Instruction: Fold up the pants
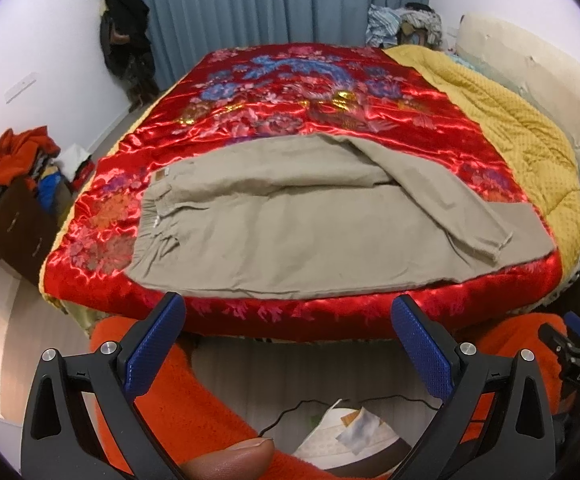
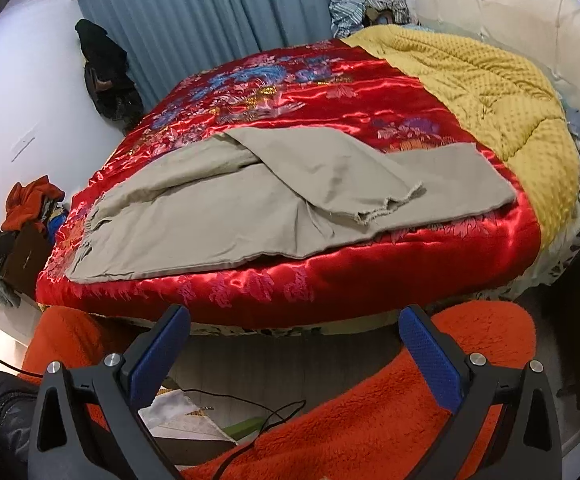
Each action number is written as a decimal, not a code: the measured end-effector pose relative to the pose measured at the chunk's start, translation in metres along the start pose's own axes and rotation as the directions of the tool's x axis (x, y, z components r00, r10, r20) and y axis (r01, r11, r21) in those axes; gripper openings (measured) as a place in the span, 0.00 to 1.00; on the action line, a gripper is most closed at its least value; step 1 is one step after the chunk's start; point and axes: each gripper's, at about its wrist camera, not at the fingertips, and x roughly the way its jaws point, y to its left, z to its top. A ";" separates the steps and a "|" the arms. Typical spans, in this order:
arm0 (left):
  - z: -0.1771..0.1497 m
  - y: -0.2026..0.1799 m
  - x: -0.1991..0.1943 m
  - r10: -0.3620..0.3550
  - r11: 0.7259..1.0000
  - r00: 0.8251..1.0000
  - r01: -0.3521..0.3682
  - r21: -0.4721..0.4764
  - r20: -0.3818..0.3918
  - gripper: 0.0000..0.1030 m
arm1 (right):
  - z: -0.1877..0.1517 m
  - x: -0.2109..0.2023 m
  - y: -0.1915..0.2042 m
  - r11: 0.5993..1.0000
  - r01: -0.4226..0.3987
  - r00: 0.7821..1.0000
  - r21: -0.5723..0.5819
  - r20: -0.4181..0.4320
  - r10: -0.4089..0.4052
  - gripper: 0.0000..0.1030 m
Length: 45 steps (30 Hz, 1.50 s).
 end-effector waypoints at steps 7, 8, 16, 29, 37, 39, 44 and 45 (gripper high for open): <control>-0.004 0.001 0.004 -0.024 1.000 1.000 0.024 0.011 -0.010 0.99 | 0.001 0.004 0.005 1.000 0.014 1.000 -0.016 -0.020 -0.015 1.00; -0.004 0.002 0.004 -0.028 1.000 1.000 0.028 0.006 -0.010 0.99 | 0.001 0.005 0.008 1.000 0.015 1.000 -0.022 -0.021 -0.015 1.00; -0.006 0.014 -0.001 -0.033 0.999 0.999 0.033 -0.008 0.028 0.99 | 0.000 0.002 0.026 0.997 0.024 1.000 -0.069 -0.013 -0.025 1.00; -0.011 0.030 -0.003 -0.063 0.998 0.996 0.065 -0.025 0.066 0.99 | 0.000 -0.005 0.050 0.991 0.058 0.998 -0.123 0.001 -0.058 1.00; -0.017 0.040 -0.001 -0.077 0.995 0.995 0.081 -0.051 0.067 0.99 | 0.000 -0.006 0.064 0.985 0.072 0.997 -0.157 0.000 -0.073 1.00; -0.018 0.042 -0.001 -0.079 0.995 0.994 0.083 -0.055 0.073 0.99 | -0.001 -0.006 0.067 0.983 0.073 0.997 -0.167 0.001 -0.074 1.00; -0.017 0.049 -0.002 -0.069 0.995 0.993 0.075 -0.061 0.098 0.99 | -0.001 -0.007 0.075 0.979 0.084 0.996 -0.185 0.008 -0.084 1.00; -0.017 0.050 -0.002 -0.067 0.995 0.992 0.074 -0.062 0.104 0.99 | -0.001 -0.008 0.076 0.978 0.086 0.996 -0.188 0.008 -0.086 1.00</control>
